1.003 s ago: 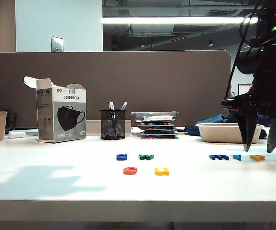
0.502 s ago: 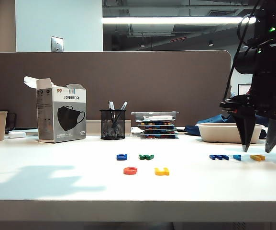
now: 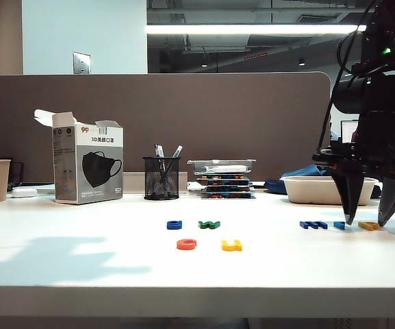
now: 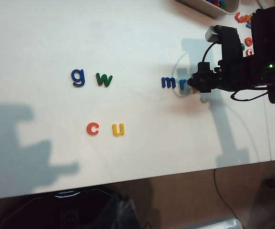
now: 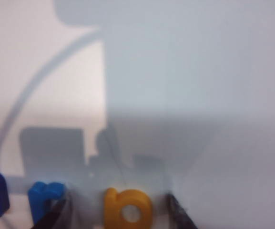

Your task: Select the appropriate letters from the row of letter magnets placed on the table to arrange into the word "cup".

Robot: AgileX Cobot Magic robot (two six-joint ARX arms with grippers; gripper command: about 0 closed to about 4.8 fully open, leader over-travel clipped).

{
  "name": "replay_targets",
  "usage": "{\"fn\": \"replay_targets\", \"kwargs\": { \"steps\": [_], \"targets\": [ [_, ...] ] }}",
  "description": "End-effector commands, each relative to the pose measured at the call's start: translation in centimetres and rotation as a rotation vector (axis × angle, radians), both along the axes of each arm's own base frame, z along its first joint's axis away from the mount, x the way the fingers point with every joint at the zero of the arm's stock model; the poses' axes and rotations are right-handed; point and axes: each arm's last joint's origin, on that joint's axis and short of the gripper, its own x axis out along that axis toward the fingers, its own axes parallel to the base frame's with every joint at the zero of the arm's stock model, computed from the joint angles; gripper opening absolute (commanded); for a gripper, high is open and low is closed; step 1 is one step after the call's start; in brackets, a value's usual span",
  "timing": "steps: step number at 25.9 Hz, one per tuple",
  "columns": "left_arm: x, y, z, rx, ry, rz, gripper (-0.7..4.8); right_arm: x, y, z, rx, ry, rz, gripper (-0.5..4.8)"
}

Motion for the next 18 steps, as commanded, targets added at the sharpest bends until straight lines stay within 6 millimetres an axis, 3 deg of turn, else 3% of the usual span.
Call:
{"fn": "replay_targets", "kwargs": {
  "steps": [1, 16, 18],
  "targets": [
    [-0.06, 0.04, 0.21, -0.013, -0.009, 0.001, -0.05, -0.05, 0.06, -0.17, 0.000, 0.011, -0.002, 2.56],
    [-0.06, 0.04, 0.21, -0.013, -0.009, 0.000, -0.05, -0.38, -0.01, -0.23, -0.008, 0.044, 0.023, 2.50],
    [-0.06, 0.04, 0.22, -0.013, -0.009, 0.000, -0.05, -0.38, -0.01, -0.23, -0.008, 0.044, 0.023, 2.08]
  ]
}}
